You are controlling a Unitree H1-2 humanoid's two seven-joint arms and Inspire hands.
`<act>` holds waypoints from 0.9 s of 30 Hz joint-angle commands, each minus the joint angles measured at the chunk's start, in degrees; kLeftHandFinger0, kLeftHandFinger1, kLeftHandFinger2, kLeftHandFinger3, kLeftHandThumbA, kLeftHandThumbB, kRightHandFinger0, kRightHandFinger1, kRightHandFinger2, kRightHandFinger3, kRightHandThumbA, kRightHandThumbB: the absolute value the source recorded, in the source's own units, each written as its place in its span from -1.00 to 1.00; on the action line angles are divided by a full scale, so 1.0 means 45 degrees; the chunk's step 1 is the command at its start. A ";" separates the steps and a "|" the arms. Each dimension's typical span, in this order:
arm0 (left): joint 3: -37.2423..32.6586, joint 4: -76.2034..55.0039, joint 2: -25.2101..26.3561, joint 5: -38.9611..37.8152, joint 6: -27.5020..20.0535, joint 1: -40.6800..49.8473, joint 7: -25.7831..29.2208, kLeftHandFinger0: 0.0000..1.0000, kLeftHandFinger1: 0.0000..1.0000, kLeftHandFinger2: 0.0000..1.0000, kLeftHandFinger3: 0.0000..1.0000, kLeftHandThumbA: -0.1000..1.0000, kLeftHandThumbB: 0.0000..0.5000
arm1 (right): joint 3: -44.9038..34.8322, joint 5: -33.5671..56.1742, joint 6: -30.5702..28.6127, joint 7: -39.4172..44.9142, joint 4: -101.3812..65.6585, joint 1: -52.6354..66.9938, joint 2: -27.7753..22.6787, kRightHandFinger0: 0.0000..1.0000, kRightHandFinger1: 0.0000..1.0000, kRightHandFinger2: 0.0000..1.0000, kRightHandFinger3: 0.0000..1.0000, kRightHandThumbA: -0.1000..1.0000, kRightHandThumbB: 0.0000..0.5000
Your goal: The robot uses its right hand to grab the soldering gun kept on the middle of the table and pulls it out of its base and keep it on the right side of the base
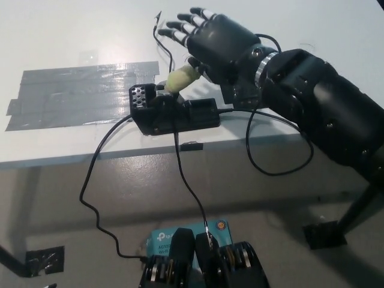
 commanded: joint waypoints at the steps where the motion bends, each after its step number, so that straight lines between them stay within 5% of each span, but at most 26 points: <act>1: -0.0131 -0.0255 0.0395 0.0188 -0.0001 -0.0017 -0.0299 0.82 0.70 1.00 1.00 -0.20 -0.86 | 0.0044 -0.0969 0.0066 0.0939 0.0297 -0.1055 0.0064 1.00 1.00 1.00 1.00 -0.44 -0.02; 6: -0.0346 -0.0278 0.0423 0.0306 0.0273 -0.0133 -0.0436 0.91 0.77 1.00 1.00 -0.23 -1.00 | 0.0346 -0.1895 0.1146 0.2468 0.0627 -0.1297 0.0063 1.00 1.00 1.00 1.00 -0.20 0.10; 11: -0.0652 -0.0264 0.0577 0.0391 0.0394 -0.0455 -0.0624 0.89 0.82 1.00 1.00 -0.31 -1.00 | 0.0320 -0.2294 0.1764 0.3303 0.0885 -0.1233 0.0104 1.00 1.00 1.00 1.00 -0.05 0.59; 15: -0.0883 -0.0190 0.0644 0.0532 0.0322 -0.0675 -0.0657 0.85 0.78 1.00 1.00 -0.26 -1.00 | 0.0514 -0.2670 0.1734 0.3613 0.0774 -0.1044 0.0208 1.00 1.00 1.00 1.00 -0.13 0.92; 16: -0.0882 -0.0228 0.0661 0.0444 0.0320 -0.0675 -0.0727 0.86 0.79 1.00 1.00 -0.21 -0.85 | 0.0643 -0.2871 0.1682 0.3710 0.0725 -0.1019 0.0272 1.00 1.00 1.00 1.00 -0.17 0.99; 23: -0.0934 -0.0137 0.0747 0.0335 0.0054 -0.0701 -0.0944 0.82 0.79 1.00 1.00 -0.10 -0.75 | 0.1024 -0.4233 0.1688 0.2857 0.0577 -0.0804 0.0360 1.00 1.00 1.00 1.00 -0.36 1.00; 25: -0.1021 0.0030 0.0741 0.0366 -0.0036 -0.0833 -0.1028 0.84 0.84 1.00 1.00 -0.06 -0.70 | 0.0724 -0.4299 0.1327 0.1066 0.0561 -0.0500 0.0224 1.00 1.00 1.00 1.00 -0.58 0.61; 26: -0.1029 0.0019 0.0751 0.0374 -0.0030 -0.0832 -0.1043 0.86 0.87 1.00 1.00 -0.02 -0.63 | 0.0501 -0.4212 0.1305 0.0385 0.0600 -0.0342 0.0261 0.51 0.42 0.39 1.00 -0.60 0.52; 27: -0.1026 0.0002 0.0755 0.0372 -0.0047 -0.0824 -0.1061 0.87 0.87 1.00 1.00 -0.01 -0.62 | 0.0293 -0.4153 0.1368 -0.0115 0.0634 -0.0201 0.0320 0.28 0.15 0.13 1.00 -0.61 0.48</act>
